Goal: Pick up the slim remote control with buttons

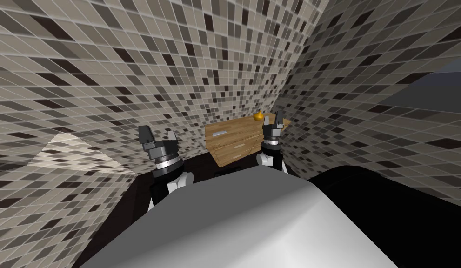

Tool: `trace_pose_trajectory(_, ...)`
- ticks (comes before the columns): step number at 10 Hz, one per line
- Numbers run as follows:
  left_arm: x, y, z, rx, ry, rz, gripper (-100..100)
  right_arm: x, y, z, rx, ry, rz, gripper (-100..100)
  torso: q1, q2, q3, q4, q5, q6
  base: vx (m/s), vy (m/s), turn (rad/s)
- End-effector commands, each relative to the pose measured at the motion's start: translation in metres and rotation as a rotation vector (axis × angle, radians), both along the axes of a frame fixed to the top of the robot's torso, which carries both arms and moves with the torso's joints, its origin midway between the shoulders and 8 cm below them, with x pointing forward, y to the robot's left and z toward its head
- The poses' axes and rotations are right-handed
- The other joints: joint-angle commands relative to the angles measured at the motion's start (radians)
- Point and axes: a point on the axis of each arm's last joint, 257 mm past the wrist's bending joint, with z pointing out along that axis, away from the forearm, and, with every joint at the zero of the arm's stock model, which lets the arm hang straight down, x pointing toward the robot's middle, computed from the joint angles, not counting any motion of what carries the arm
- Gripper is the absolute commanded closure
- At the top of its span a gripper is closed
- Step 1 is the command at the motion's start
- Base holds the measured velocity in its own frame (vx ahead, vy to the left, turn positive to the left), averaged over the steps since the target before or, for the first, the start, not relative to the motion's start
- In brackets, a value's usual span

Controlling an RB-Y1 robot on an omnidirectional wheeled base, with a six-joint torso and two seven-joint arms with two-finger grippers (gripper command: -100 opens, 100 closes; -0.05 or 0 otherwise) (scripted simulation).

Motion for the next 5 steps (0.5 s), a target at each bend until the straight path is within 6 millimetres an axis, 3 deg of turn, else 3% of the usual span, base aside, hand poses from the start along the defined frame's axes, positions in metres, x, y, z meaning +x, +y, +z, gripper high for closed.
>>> trace_pose_trajectory(1, 0.009, -0.003, -0.005, 0.023, 0.031, -0.027, -100, 0.000, 0.000, 0.000, 0.000, 0.000, 0.000, 0, 0.000, 0.000, 0.000, 0.000, 0.000, 0.000, -0.039, -0.011, -0.027)
trace_pose_trajectory(5, 0.031, -0.005, -0.019, 0.046, 0.106, -0.068, -100, 0.000, 0.000, 0.000, 0.000, 0.000, 0.000, 0, -0.001, 0.004, 0.003, 0.001, 0.000, 0.000, -0.071, -0.017, -0.032)
